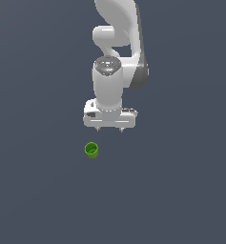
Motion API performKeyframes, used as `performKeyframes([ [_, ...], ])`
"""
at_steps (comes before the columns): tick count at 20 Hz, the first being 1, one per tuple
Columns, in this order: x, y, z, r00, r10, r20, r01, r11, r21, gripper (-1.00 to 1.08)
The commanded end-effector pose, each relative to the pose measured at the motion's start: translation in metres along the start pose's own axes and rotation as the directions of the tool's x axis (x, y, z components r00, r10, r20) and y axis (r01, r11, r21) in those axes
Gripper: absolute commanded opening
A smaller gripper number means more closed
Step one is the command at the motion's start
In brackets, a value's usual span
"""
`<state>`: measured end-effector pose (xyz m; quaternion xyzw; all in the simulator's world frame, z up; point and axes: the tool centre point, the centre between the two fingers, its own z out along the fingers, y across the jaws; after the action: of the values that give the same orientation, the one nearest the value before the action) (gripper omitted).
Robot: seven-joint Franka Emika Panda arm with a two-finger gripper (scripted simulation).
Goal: Pick up the object and move it to a goal position.
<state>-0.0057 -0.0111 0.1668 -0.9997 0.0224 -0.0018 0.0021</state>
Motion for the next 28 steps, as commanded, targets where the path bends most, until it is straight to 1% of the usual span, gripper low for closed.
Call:
performKeyframes([
  [1, 0.0, 0.0, 0.0, 1.0, 0.0, 0.0, 0.0, 1.0, 0.0, 1.0],
  [10, -0.008, -0.009, -0.01, 1.0, 0.002, 0.015, -0.002, 1.0, 0.006, 1.0],
  [17, -0.007, -0.008, -0.009, 1.0, -0.01, 0.015, 0.01, 1.0, 0.005, 1.0],
  [22, -0.005, -0.005, -0.007, 0.998, -0.058, 0.015, 0.058, 0.998, 0.003, 1.0],
  [28, 0.0, 0.002, 0.0, 0.987, -0.157, 0.016, 0.157, 0.988, 0.0, 1.0],
])
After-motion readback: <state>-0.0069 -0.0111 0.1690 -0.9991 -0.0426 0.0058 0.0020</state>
